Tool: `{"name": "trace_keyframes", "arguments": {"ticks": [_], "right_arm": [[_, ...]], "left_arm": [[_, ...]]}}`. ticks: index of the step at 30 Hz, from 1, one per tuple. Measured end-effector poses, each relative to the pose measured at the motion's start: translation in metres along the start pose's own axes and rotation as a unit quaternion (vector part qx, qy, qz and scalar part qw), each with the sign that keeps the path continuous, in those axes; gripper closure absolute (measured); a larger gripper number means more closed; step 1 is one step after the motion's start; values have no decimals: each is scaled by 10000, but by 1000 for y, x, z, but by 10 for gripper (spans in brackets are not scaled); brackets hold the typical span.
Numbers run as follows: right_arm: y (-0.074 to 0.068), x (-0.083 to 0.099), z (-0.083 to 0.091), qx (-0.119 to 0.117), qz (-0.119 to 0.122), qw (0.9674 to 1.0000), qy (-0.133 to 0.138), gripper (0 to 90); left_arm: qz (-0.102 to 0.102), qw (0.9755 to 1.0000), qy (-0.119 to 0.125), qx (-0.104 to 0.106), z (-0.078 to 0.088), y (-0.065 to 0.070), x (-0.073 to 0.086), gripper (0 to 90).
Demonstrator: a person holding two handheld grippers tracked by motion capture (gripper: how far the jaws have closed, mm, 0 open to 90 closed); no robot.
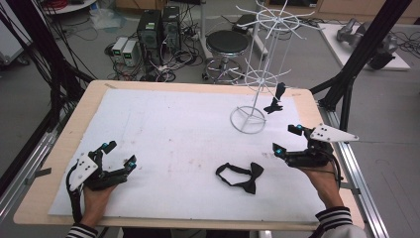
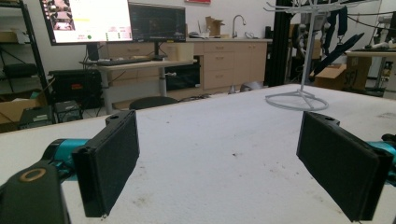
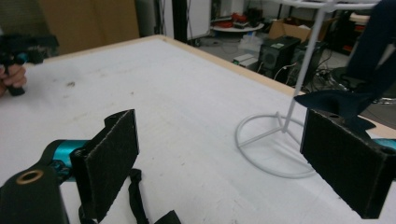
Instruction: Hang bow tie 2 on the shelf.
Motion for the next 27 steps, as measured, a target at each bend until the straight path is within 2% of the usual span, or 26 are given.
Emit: {"name": "trace_keyframes", "arguments": {"ticks": [3, 12, 20, 27], "right_arm": [[-4, 1, -6, -177, 219, 9993, -231, 109], [-11, 2, -19, -651, 441, 9953, -568, 109], [-19, 6, -28, -1059, 749, 9874, -907, 109], [-23, 6, -34, -1336, 845, 9817, -1066, 109]], "left_arm": [[3, 10000, 11, -4, 0, 0, 0, 136], [-2, 10000, 5, 6, 0, 0, 0, 136], [-3, 10000, 7, 1, -1, 1, 0, 136], [-11, 10000, 1, 5, 0, 1, 0, 136]]}}
Point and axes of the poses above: each handheld gripper's, and its own axes: z roughly backward along the jaws, x roughly out of its underside, y roughly to its right, the point moved 4 cm from there along -z, roughly forward along the jaws, and after that the axes turned 10 degrees about x, right-handed, at the moved point
